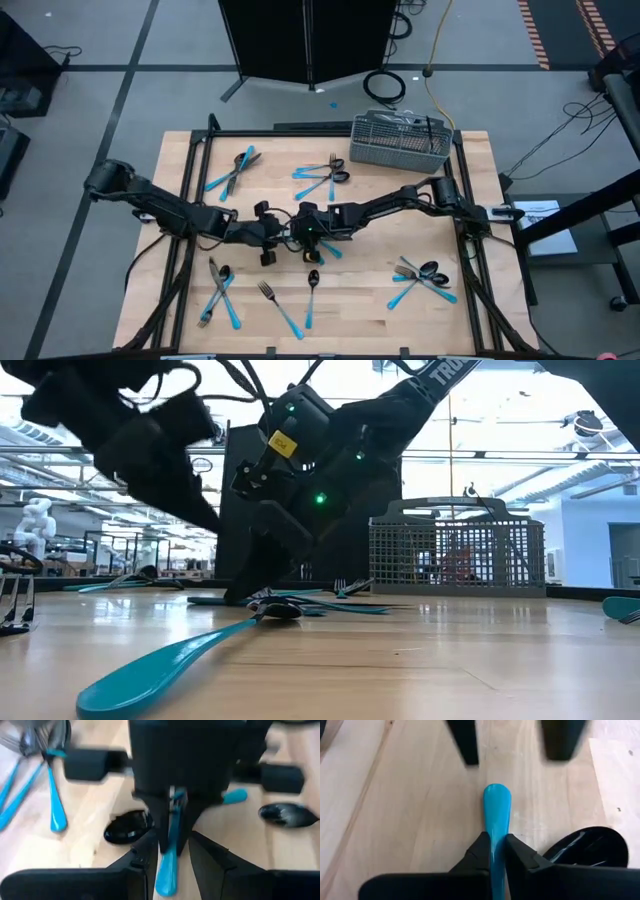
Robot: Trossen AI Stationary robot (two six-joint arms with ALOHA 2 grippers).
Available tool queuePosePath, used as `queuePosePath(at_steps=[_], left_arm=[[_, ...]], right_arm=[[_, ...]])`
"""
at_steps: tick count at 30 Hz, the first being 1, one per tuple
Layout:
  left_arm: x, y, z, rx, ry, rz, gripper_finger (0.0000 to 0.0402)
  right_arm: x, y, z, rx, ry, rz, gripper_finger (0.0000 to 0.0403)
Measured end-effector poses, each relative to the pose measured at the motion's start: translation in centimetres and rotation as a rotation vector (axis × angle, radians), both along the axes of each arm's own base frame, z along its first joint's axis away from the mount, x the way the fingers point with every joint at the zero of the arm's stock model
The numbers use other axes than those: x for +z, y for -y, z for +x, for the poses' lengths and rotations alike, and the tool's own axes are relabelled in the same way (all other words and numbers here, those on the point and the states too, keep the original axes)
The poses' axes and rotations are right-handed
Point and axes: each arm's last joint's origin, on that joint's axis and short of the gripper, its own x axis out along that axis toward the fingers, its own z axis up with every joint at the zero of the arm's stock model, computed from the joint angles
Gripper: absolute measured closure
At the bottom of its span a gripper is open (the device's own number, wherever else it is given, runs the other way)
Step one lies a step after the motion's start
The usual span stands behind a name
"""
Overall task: Sort silverware
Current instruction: Put the blue knife into the right of the blue utensil organizer
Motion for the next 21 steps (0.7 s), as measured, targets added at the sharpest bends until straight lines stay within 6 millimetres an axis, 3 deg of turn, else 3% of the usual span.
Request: queuePosePath(at_steps=[9, 17, 21], left_arm=[[0.5, -0.6, -2.1, 0.023, 0.084, -0.039, 0.0294], [-3.1, -0.8, -4.4, 0.07, 0.201, -0.192, 0.0294], [-3.9, -1.0, -5.0, 0.124, 0.205, -0.267, 0.0294]], right_arm=[[0.0, -0.1, 0.2, 0.01, 0.028, 0.013, 0.0383], [0.0, -0.1, 0.2, 0.004, 0.037, 0.018, 0.0384], [0.0, -0.1, 0.3, 0.005, 0.046, 0.018, 0.0384]])
